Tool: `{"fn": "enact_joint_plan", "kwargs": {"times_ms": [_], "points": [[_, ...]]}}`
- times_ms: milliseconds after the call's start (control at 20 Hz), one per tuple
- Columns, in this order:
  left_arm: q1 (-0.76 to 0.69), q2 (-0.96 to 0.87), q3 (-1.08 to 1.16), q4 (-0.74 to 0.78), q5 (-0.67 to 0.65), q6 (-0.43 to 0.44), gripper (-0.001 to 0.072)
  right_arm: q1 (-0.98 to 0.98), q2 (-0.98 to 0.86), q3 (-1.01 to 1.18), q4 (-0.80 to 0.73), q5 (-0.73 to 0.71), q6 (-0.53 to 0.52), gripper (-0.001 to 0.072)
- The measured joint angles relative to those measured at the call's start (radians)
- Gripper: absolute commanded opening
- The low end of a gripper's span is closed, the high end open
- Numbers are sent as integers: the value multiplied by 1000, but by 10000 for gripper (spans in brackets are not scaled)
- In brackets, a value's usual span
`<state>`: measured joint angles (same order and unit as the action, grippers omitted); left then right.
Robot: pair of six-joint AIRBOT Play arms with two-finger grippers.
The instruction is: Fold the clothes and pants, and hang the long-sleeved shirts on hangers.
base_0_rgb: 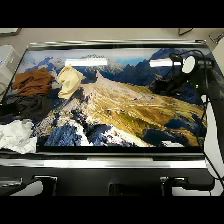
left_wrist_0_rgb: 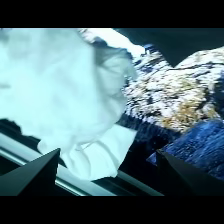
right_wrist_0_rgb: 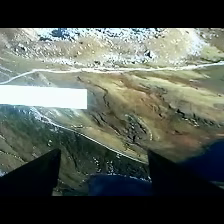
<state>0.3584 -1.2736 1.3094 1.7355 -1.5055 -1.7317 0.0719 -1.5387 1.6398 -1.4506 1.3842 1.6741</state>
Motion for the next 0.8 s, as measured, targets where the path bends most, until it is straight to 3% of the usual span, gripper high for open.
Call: {"fn": "enact_joint_plan", "kwargs": {"times_ms": [150, 300, 550, 800], "points": [[212, 0, -81, -90, 26, 0, 713, 0, -13, 0, 34, 34, -10, 638], [338, 0, -191, -178, 129, 42, 713, 0, -25, -1, 74, 71, -14, 673], [403, -26, -335, -273, 291, 101, 708, 0, -35, -2, 146, 106, -13, 672], [415, -27, -359, -305, 336, 121, 709, 0, -37, -2, 198, 165, 3, 671]]}}
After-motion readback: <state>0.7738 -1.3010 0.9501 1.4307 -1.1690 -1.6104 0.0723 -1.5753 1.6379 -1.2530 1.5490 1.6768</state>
